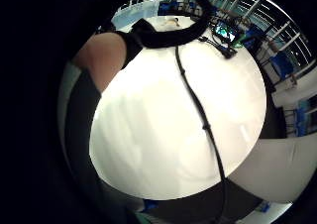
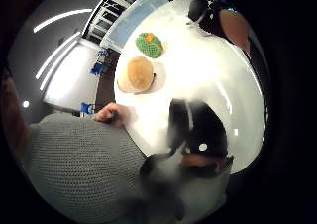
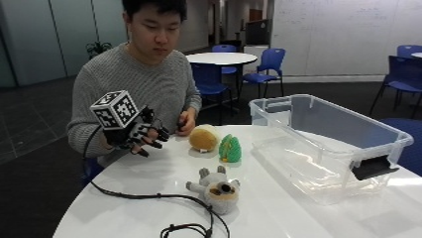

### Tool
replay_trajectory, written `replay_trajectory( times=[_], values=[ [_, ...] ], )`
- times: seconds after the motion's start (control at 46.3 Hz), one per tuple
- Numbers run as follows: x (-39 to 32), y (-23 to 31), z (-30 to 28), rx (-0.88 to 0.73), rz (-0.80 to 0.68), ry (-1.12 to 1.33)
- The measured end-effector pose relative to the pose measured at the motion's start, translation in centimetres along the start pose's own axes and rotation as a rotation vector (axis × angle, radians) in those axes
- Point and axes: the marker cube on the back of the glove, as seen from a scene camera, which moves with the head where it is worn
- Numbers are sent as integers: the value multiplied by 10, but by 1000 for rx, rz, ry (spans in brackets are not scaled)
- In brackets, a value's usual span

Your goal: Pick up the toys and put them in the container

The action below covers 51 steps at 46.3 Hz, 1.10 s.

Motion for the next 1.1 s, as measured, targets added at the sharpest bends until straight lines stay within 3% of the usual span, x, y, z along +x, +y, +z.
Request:
replay_trajectory(
  times=[0.605,0.713,0.95,1.101],
  values=[
    [-4,-21,-2,-49,-34,43],
    [-3,-70,-15,-80,-56,92],
    [3,-228,-42,-92,-41,144],
    [9,-268,-24,-166,-21,159]
  ],
)
